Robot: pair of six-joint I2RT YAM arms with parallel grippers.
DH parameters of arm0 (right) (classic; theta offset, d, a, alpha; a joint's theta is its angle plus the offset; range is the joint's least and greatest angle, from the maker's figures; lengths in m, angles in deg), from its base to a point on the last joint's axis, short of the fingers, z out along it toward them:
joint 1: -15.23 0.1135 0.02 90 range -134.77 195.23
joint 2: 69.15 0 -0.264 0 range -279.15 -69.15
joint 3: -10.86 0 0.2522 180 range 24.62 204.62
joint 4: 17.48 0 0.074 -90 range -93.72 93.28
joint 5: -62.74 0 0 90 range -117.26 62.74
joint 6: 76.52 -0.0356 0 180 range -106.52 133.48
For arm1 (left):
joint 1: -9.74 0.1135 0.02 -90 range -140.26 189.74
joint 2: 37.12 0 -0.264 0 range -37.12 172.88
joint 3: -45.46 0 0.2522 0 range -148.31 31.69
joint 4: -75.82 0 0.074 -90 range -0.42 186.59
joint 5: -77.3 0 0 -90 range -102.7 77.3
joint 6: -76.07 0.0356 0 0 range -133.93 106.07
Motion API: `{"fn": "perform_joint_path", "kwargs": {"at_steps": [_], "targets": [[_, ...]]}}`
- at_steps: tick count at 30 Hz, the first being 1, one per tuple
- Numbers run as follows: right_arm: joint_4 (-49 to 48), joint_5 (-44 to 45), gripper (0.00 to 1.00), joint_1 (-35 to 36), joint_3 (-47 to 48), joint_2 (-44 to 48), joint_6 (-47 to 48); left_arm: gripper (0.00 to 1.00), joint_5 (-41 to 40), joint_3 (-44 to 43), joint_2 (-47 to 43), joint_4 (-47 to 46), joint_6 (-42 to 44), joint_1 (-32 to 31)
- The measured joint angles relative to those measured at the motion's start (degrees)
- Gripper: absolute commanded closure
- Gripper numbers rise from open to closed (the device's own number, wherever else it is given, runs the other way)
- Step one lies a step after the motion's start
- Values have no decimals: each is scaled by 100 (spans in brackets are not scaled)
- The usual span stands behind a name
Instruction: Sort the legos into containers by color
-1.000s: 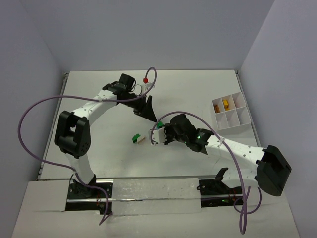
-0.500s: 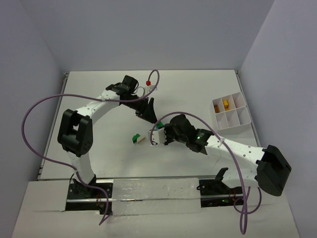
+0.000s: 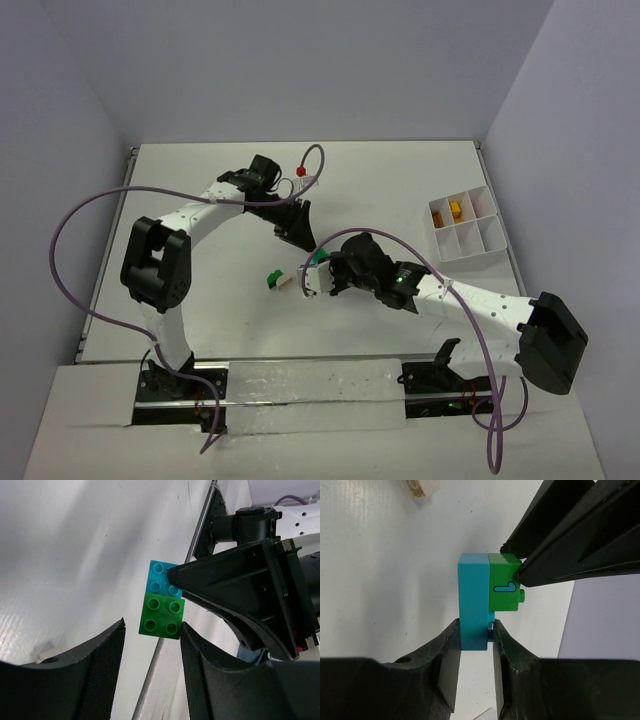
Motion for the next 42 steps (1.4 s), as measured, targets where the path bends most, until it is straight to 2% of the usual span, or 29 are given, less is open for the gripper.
{"fn": "perform_joint_path", "kwargs": {"at_steps": [7,12,18,22,26,33,42], "targets": [[0,2,100,0,0,0,0,38,29,1,0,64,143,0],[0,1,100,0,0,0,0,43,111,-4,11,119,207,0],[0,1,100,0,0,0,0,44,152,-20,78,159,233,-17],[0,1,100,2,0,0,0,52,177,-22,96,174,248,-45],[34,6,100,22,0,0,-4,73,255,-23,117,189,263,-67],[50,59,100,45,0,5,-2,100,273,-82,151,214,277,-70],[81,30,100,201,-110,203,55,100,298,-120,147,65,-54,111]]}}
